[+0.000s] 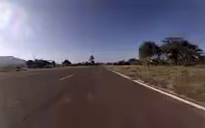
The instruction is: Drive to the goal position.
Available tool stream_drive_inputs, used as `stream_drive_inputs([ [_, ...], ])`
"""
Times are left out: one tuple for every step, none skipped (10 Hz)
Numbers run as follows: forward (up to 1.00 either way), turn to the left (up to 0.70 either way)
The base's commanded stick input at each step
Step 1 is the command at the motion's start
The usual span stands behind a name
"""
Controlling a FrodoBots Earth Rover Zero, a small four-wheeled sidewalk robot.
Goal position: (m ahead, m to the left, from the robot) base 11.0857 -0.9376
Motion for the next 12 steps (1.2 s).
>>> stream_drive_inputs([
  [1.00, -0.09],
  [1.00, 0.00],
  [1.00, 0.00],
  [1.00, 0.00],
  [1.00, 0.00],
  [1.00, 0.00],
  [1.00, 0.00],
  [1.00, 0.00],
  [1.00, 0.00],
  [1.00, 0.00],
  [1.00, 0.00],
  [1.00, 0.00],
])
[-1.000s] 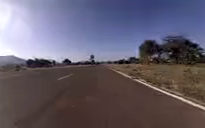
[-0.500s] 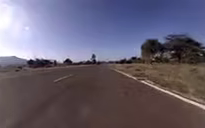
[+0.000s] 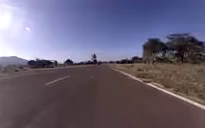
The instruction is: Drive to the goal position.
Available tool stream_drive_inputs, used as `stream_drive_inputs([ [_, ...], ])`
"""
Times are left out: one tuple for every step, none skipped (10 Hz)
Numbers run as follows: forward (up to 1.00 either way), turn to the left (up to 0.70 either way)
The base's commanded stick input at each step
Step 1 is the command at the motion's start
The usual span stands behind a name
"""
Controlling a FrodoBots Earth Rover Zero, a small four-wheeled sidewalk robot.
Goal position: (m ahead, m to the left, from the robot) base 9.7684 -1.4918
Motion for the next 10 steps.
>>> stream_drive_inputs([
  [1.00, 0.00],
  [1.00, 0.00],
  [1.00, 0.00],
  [1.00, 0.00],
  [1.00, -0.08],
  [1.00, -0.02],
  [1.00, 0.00],
  [1.00, 0.00],
  [1.00, 0.00],
  [1.00, 0.00],
])
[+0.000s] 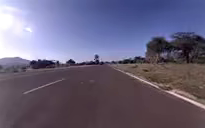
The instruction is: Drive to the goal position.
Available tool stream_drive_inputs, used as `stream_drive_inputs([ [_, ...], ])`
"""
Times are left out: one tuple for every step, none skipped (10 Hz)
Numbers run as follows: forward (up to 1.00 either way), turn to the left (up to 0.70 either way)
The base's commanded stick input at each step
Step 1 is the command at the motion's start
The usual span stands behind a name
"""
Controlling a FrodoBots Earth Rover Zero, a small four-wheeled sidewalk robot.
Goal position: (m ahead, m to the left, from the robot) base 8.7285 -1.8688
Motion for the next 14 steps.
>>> stream_drive_inputs([
  [1.00, 0.00],
  [1.00, 0.00],
  [1.00, 0.00],
  [1.00, 0.00],
  [1.00, 0.00],
  [1.00, 0.00],
  [1.00, 0.00],
  [1.00, 0.00],
  [1.00, 0.00],
  [1.00, 0.00],
  [1.00, 0.00],
  [1.00, 0.00],
  [1.00, 0.00],
  [1.00, 0.00],
])
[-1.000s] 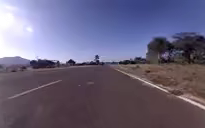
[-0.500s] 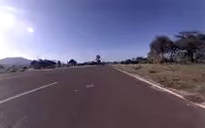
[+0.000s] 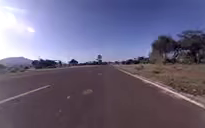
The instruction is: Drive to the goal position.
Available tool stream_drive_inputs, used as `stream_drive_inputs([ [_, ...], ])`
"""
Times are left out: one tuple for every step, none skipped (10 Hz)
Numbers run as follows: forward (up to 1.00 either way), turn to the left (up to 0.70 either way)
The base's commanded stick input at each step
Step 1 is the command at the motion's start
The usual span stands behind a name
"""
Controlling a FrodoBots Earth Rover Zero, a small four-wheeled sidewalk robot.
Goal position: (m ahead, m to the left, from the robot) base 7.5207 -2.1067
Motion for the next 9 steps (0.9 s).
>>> stream_drive_inputs([
  [1.00, 0.00],
  [1.00, 0.00],
  [1.00, 0.00],
  [1.00, 0.00],
  [1.00, 0.00],
  [1.00, 0.00],
  [1.00, 0.00],
  [1.00, 0.00],
  [1.00, -0.05],
])
